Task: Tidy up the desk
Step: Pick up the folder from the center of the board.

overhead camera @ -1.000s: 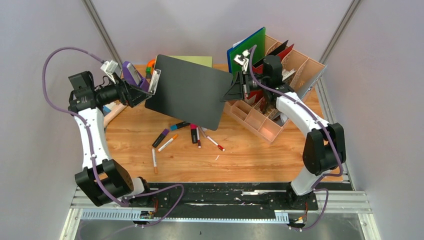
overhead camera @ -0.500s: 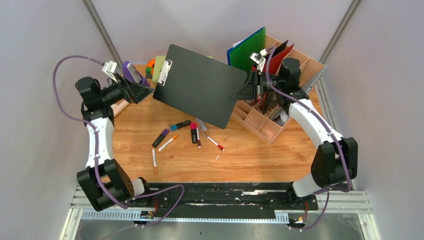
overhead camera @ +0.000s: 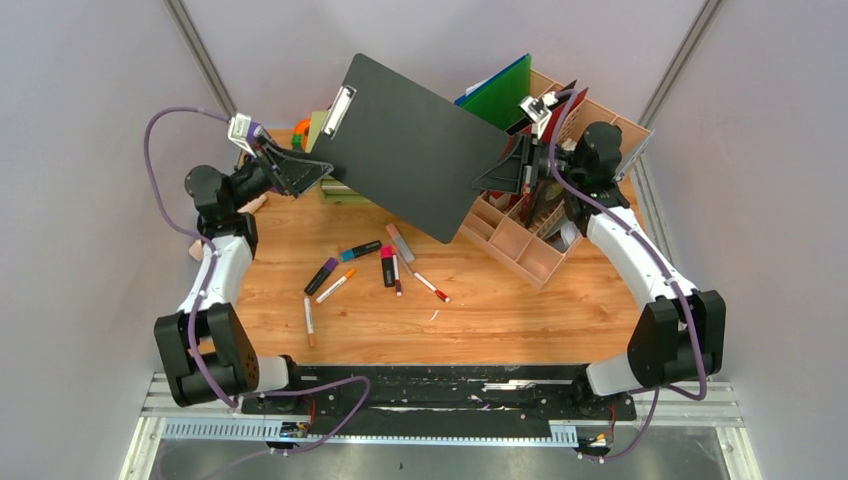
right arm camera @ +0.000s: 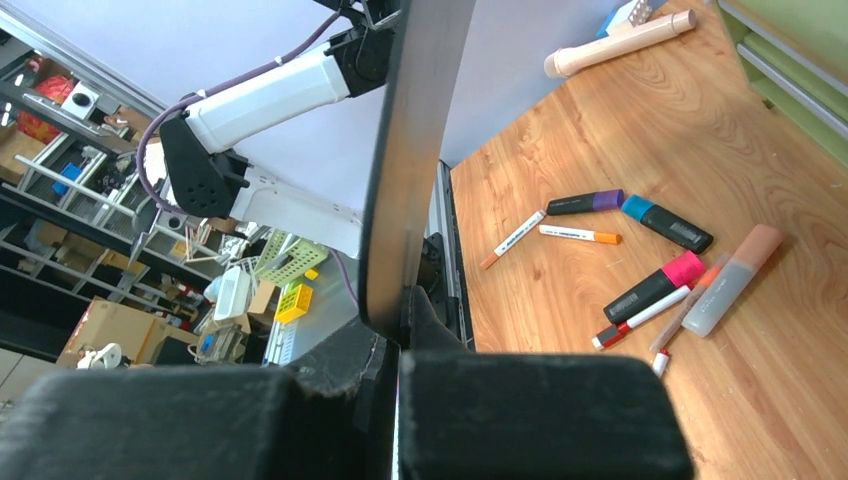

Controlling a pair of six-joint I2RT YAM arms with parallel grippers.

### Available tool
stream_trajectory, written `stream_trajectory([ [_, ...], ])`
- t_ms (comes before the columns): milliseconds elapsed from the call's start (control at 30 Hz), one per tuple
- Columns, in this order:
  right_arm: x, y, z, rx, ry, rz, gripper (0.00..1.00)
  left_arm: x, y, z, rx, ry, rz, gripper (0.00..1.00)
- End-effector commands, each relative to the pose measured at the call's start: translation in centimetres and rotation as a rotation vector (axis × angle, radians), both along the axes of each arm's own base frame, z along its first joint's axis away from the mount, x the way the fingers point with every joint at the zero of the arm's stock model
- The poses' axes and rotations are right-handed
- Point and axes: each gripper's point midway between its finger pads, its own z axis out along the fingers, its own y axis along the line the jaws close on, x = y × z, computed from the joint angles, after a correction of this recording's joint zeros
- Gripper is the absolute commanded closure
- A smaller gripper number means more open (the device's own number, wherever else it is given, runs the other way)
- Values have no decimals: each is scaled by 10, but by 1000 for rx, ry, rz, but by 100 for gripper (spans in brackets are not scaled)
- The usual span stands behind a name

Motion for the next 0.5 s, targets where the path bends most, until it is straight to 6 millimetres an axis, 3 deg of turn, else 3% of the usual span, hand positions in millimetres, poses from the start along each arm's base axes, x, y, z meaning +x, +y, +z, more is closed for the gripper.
stream_trajectory([
  [0, -5, -6, 24, 50, -109, -49, 100, 2, -18, 19, -86, -77, -46, 0],
  [333, 3, -8, 7, 84, -64, -116, 100, 1, -60, 37, -265, -94, -178, 1],
  [467, 9, -9, -2, 86, -43, -141, 100, -5, -68, 40, -281, -104, -186, 6],
])
